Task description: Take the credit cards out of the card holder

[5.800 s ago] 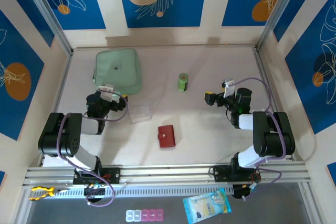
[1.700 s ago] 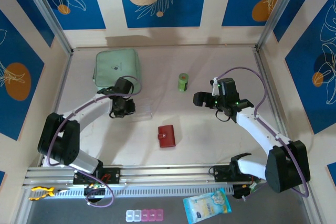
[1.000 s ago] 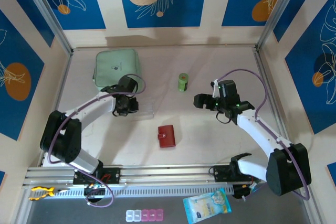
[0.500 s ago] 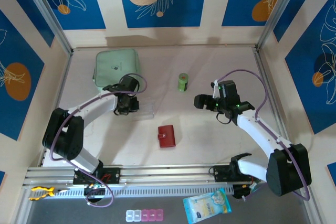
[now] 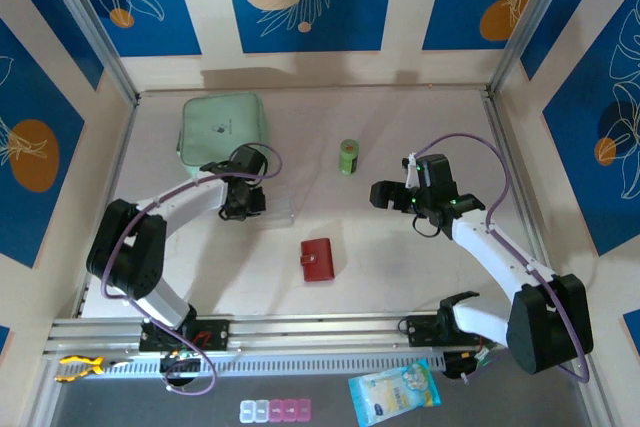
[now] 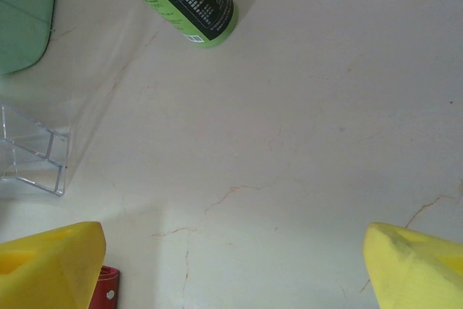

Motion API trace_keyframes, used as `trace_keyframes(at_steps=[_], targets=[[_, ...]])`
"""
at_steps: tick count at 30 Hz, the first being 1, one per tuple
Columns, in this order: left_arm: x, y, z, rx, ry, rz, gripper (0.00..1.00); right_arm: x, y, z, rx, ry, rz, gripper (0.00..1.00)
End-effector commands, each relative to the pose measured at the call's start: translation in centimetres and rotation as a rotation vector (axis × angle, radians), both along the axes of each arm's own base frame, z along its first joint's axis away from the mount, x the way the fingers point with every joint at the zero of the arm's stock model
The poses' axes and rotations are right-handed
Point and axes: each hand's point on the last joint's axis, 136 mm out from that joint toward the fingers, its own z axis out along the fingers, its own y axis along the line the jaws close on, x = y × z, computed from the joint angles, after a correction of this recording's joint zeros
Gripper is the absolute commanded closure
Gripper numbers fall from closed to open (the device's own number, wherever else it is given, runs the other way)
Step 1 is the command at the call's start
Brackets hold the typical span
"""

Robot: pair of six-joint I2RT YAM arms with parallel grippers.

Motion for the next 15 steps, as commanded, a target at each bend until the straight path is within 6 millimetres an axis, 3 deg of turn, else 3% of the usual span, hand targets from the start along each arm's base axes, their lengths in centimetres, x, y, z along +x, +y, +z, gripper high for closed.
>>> trace_keyframes(at_steps=[1, 8, 15], targets=[[-0.3, 0.0, -0.1, 0.026, 0.013, 0.001, 0.91, -0.3, -0.3, 0.0, 0.005, -0.002, -0.009, 0.08], [0.8, -1.7, 0.9, 0.006, -0.005, -0.024, 0.94, -0.3, -0.2, 0.4, 0.009, -0.010, -0.009, 0.08], [3.2, -6.1, 2.1, -0.017, -0.022, -0.087, 0.94, -0.4, -0.3, 0.5, 0.010, -0.014, -0.011, 0.08]])
